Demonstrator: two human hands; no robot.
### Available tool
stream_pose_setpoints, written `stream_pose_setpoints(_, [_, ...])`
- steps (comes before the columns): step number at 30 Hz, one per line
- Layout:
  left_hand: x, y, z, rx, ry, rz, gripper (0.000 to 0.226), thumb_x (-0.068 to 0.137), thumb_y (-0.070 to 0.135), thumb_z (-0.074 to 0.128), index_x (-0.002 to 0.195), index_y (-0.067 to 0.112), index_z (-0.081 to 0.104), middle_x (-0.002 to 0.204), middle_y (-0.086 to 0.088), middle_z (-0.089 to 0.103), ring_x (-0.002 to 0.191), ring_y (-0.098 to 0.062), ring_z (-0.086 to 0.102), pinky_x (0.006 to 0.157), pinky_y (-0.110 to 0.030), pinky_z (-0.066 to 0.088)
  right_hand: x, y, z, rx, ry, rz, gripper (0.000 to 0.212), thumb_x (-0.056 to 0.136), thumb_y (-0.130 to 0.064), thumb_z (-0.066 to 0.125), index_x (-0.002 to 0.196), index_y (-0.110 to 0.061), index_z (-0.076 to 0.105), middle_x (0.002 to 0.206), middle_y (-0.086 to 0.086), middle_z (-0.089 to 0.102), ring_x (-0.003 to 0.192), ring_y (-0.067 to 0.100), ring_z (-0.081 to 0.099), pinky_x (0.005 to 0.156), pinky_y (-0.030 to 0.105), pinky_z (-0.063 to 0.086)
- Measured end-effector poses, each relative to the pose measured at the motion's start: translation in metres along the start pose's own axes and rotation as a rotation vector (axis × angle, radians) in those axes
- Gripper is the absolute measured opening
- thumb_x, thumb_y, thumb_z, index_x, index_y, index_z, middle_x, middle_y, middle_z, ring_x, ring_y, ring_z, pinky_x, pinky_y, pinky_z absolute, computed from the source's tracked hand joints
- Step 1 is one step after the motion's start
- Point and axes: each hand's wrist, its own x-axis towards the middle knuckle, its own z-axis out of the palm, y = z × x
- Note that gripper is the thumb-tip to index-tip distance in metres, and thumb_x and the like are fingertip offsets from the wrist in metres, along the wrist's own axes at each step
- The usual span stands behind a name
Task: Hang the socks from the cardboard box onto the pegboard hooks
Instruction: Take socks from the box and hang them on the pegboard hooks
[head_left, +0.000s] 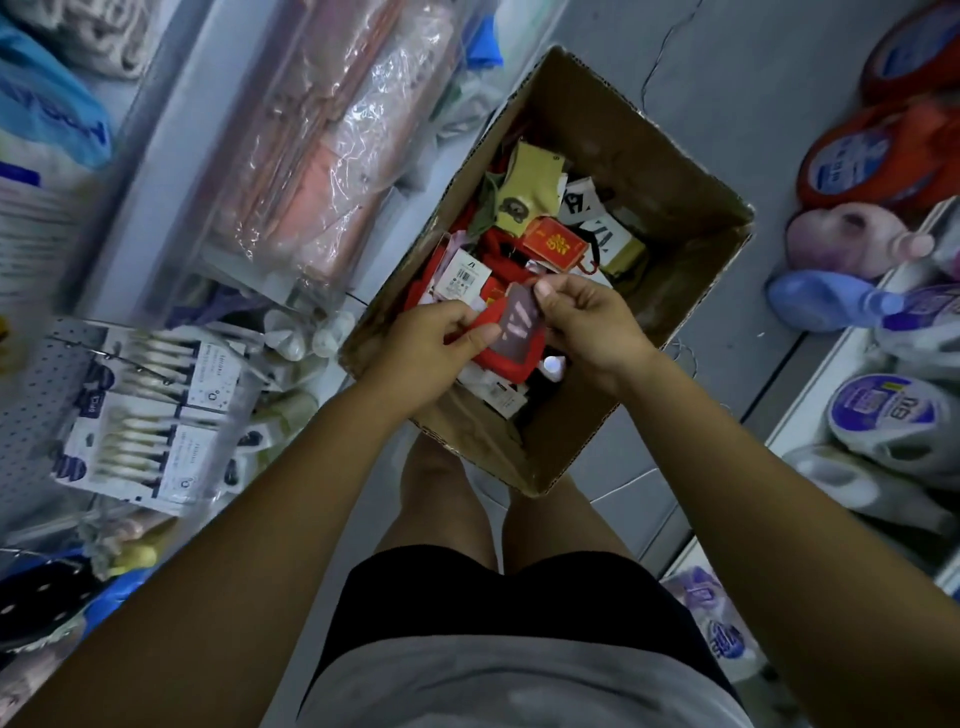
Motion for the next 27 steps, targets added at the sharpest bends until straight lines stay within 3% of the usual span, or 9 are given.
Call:
stream_pose_setpoints(5, [0.008,-0.010,0.000,-0.021,0.162,-0.033,0.031,0.100,0.030,0.063,0.073,0.014,0.058,0.069,-0.003,0.065,0.065,-0.005,0.058,0.063,-0.026,0.045,0.054,0.000,-0.004,0.353,0.350,0.241,0.022,0.098,-0.027,0.064,0.098,-0.005,0.060,0.097,0.010,0.070,0.081,0.021,0.069,0.082,0.036,0.060])
stream_pose_setpoints(7, [0.009,-0.014,0.001,-0.053,0.222,-0.070,0.036,0.101,0.031,0.061,0.071,0.014,0.054,0.057,0.008,0.056,0.054,0.000,0.047,0.056,-0.022,0.038,0.075,0.000,-0.004,0.412,0.396,0.327,0.030,0.097,-0.030,0.066,0.110,-0.005,0.058,0.092,0.008,0.066,0.078,0.022,0.066,0.090,0.045,0.057])
stream_pose_setpoints(9, [0.011,-0.016,0.003,-0.084,0.251,-0.108,0.036,0.102,0.029,0.059,0.070,0.015,0.050,0.048,0.015,0.051,0.047,0.002,0.042,0.050,-0.014,0.032,0.090,-0.003,-0.001,0.450,0.408,0.386,0.032,0.100,-0.034,0.060,0.114,-0.006,0.057,0.087,0.010,0.062,0.075,0.024,0.063,0.083,0.049,0.055])
stream_pose_setpoints(11, [0.012,-0.017,0.005,-0.117,0.269,-0.128,0.033,0.103,0.028,0.058,0.076,0.008,0.055,0.054,0.012,0.058,0.050,0.003,0.046,0.051,-0.012,0.034,0.102,-0.002,0.001,0.487,0.410,0.427,0.032,0.102,-0.039,0.055,0.107,-0.008,0.062,0.089,0.011,0.067,0.077,0.024,0.066,0.067,0.043,0.053])
stream_pose_setpoints(13, [0.012,-0.017,0.005,-0.152,0.281,-0.123,0.037,0.103,0.029,0.058,0.087,-0.004,0.058,0.071,-0.011,0.068,0.061,-0.006,0.055,0.054,-0.017,0.041,0.111,0.007,-0.002,0.515,0.410,0.458,0.035,0.101,-0.041,0.055,0.111,-0.009,0.066,0.089,0.009,0.075,0.077,0.022,0.073,0.066,0.040,0.055])
stream_pose_setpoints(17, [0.010,-0.012,0.006,-0.176,0.293,-0.136,0.041,0.102,0.032,0.058,0.085,-0.005,0.055,0.071,-0.012,0.064,0.057,0.000,0.054,0.051,-0.012,0.040,0.100,0.011,-0.004,0.503,0.442,0.371,0.021,0.100,-0.031,0.061,0.094,-0.011,0.061,0.092,0.010,0.069,0.081,0.025,0.065,0.094,0.045,0.053])
stream_pose_setpoints(22, [0.000,0.000,0.000,-0.125,0.326,-0.122,0.040,0.102,0.037,0.057,0.075,0.008,0.048,0.067,-0.008,0.051,0.061,-0.013,0.044,0.057,-0.030,0.036,0.056,0.013,0.006,0.498,0.488,0.202,0.010,0.098,-0.019,0.064,0.093,-0.015,0.056,0.089,0.006,0.067,0.074,0.017,0.064,0.063,0.031,0.054])
stream_pose_setpoints(25, [-0.015,0.009,-0.010,-0.116,0.305,-0.085,0.044,0.094,0.056,0.055,0.076,0.016,0.048,0.074,-0.018,0.060,0.067,-0.026,0.056,0.065,-0.044,0.048,0.019,0.012,0.019,0.512,0.534,0.064,0.021,0.098,-0.014,0.063,0.114,-0.002,0.056,0.098,0.009,0.067,0.090,0.023,0.068,0.069,0.028,0.056])
stream_pose_setpoints(27, [-0.027,0.013,-0.018,-0.120,0.287,-0.068,0.052,0.086,0.064,0.052,0.083,0.013,0.053,0.088,-0.025,0.066,0.075,-0.032,0.063,0.073,-0.049,0.053,-0.007,0.014,0.025,0.444,0.574,-0.027,0.014,0.096,-0.015,0.066,0.100,-0.006,0.055,0.093,0.008,0.065,0.093,0.027,0.067,0.072,0.034,0.060])
